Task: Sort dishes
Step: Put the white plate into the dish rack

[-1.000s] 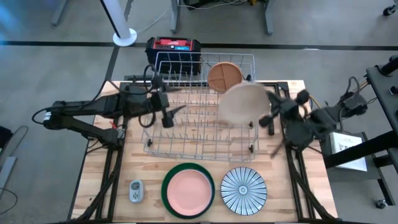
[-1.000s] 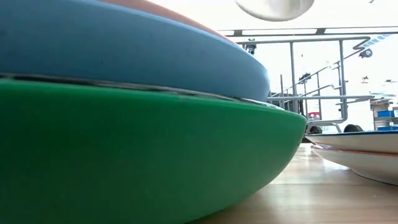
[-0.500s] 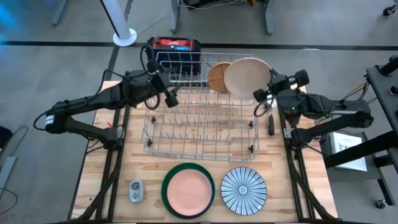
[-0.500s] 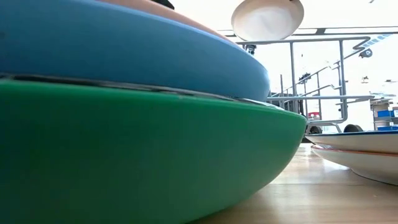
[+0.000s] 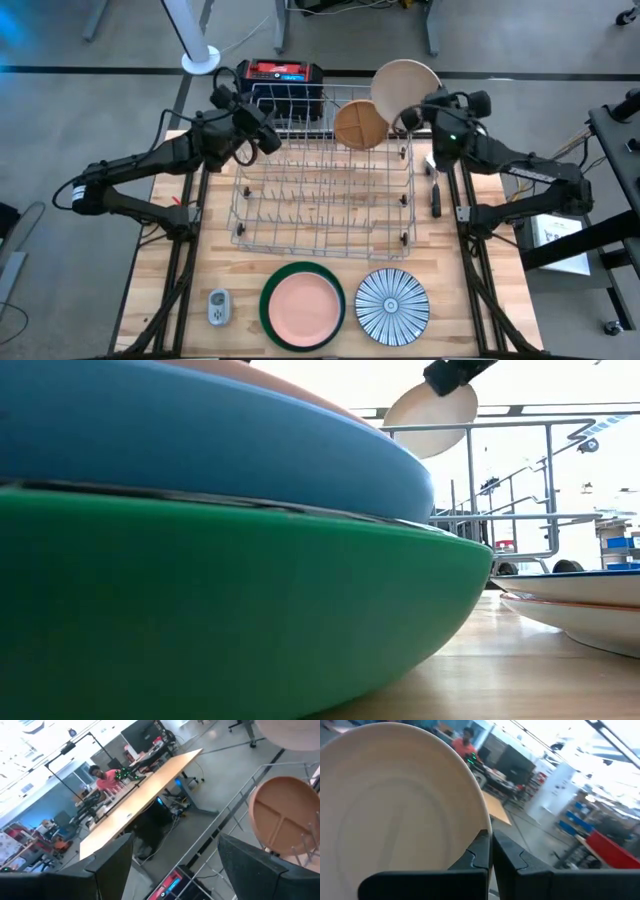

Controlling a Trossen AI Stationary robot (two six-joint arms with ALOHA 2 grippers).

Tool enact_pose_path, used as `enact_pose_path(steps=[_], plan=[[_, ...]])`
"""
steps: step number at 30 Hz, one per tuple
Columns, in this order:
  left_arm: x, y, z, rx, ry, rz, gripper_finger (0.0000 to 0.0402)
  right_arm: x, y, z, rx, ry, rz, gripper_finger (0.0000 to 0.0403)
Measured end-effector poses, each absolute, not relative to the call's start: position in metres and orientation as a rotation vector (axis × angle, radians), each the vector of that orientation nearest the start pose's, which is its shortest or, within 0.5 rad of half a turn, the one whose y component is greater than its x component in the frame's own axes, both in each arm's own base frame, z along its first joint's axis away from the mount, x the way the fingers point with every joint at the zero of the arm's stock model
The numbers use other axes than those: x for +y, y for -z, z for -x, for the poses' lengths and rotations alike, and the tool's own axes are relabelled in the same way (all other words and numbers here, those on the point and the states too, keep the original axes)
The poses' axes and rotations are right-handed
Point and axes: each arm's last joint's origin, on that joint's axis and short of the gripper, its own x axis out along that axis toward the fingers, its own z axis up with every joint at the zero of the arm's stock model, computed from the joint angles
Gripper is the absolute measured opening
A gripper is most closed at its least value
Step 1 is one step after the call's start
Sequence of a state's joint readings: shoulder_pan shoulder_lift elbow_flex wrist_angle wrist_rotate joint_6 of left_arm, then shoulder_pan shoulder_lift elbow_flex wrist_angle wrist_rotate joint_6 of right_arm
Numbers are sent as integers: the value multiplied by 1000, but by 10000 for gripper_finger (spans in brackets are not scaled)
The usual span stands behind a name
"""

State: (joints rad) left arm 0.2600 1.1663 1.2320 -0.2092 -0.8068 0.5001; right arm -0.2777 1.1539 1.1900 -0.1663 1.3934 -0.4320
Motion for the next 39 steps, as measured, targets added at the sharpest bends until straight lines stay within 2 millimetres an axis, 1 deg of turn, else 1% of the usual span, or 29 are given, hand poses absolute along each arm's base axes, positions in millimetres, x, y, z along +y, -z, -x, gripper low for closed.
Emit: enact_pose_path(steps=[2, 5, 11, 14, 18, 23, 27, 31, 36, 39], plan=[[83, -409, -230, 418, -1006, -494, 279, -100, -399, -216, 503, 1594, 411, 0], [83, -407, -229, 438, -1003, -500, 279, -114, -395, -223, 485, 1498, 391, 0], [83, -405, -226, 494, -1048, -523, 279, -138, -401, -242, 432, 1353, 352, 0], [83, -404, -222, 530, -1105, -531, 279, -146, -400, -256, 450, 1308, 371, 0], [83, -405, -215, 578, -1217, -539, 279, -156, -393, -280, 497, 1250, 406, 0], [83, -403, -210, 638, -1324, -553, 279, -170, -383, -308, 565, 1228, 463, 0], [83, -401, -208, 674, -1375, -564, 279, -178, -376, -327, 605, 1202, 498, 0], [83, -399, -204, 721, -1444, -581, 279, -183, -374, -341, 587, 1128, 501, 0], [82, -398, -198, 759, -1512, -594, 279, -187, -372, -353, 566, 1065, 511, 0], [82, -398, -196, 771, -1537, -598, 279, -188, -374, -357, 521, 1037, 516, 0]])
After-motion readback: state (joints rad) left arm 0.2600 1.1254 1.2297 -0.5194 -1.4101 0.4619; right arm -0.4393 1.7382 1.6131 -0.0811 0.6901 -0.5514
